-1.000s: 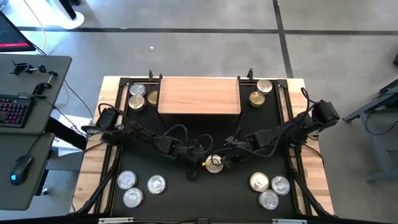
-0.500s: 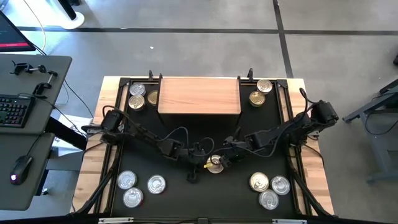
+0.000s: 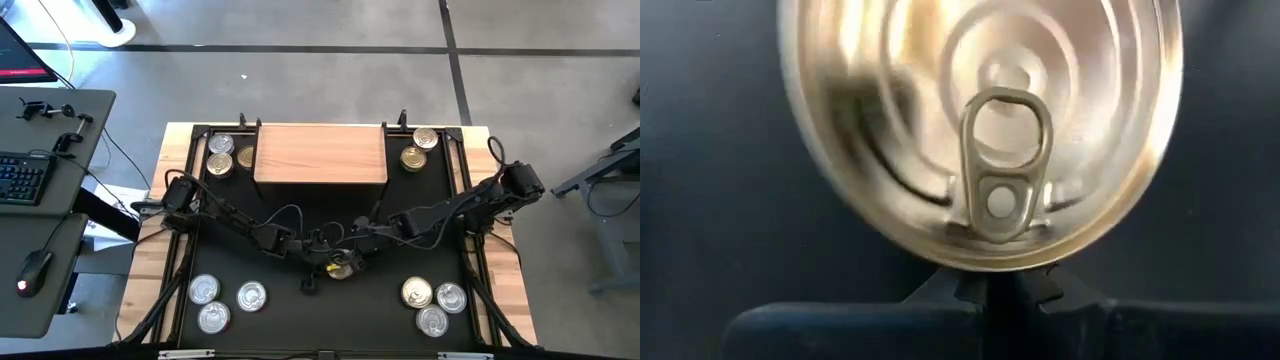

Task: Stack canned seafood by type on shelf
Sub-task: Put the blue and pink tuna can on the shelf

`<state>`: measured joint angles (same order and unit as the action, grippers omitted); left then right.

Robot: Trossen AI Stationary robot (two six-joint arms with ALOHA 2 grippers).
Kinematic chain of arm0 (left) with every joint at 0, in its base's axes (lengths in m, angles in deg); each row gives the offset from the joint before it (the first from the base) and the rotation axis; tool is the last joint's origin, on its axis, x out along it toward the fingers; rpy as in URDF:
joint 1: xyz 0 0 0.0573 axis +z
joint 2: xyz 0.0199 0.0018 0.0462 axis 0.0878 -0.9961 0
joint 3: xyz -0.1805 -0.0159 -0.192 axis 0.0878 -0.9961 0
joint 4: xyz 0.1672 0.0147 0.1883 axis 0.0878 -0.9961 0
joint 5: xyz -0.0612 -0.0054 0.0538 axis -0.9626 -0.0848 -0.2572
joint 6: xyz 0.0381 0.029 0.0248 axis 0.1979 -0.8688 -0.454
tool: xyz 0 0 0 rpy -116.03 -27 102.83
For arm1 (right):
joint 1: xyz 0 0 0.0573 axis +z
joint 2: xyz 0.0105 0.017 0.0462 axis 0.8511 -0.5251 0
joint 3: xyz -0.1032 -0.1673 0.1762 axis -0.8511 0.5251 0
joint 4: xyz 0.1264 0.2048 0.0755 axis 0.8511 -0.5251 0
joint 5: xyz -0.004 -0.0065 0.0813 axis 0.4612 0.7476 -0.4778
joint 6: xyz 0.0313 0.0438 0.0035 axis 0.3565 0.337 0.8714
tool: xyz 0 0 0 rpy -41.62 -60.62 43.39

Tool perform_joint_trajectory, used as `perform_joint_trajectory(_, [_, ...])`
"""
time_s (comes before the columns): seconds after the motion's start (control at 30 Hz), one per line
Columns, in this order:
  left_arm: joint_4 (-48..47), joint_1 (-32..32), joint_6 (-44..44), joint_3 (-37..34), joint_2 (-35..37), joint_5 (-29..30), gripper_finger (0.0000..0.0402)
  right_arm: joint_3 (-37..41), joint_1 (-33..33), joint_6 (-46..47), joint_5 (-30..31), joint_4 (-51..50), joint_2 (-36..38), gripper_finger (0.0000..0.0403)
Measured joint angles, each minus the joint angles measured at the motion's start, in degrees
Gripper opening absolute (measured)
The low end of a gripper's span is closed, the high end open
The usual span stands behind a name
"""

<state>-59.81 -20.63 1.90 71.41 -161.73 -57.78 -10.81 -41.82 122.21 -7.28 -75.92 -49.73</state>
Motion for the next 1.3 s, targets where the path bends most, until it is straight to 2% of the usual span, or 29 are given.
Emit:
perform_joint_trajectory(0.13, [0.1, 0.1, -0.8, 0.0, 0.0, 0.2, 0.0000, -2.9, 0.0, -1.5, 1.3, -0.9, 0.2, 0.0000])
perform_joint_trajectory(0.57, [-0.2, 2.2, -0.5, 0.0, 0.0, 2.9, 0.0000, -3.0, -0.1, -0.5, 3.1, 2.2, 0.2, 0.0000])
perform_joint_trajectory(0.83, [0.3, 4.2, 1.1, 0.1, -0.1, 8.0, 0.0000, -2.8, -0.1, -0.5, 4.9, 3.3, -0.1, 0.0000])
perform_joint_trajectory(1.2, [-1.0, 4.3, 3.4, 0.1, 0.2, 5.1, 0.0000, -2.8, -2.0, -4.6, 6.1, 3.0, 0.1, 0.0000])
perform_joint_trajectory(1.3, [-3.5, 4.8, 4.2, 0.1, 2.2, 0.6, 0.0000, -2.8, -1.9, -5.9, 5.4, -1.4, 1.3, 0.0000])
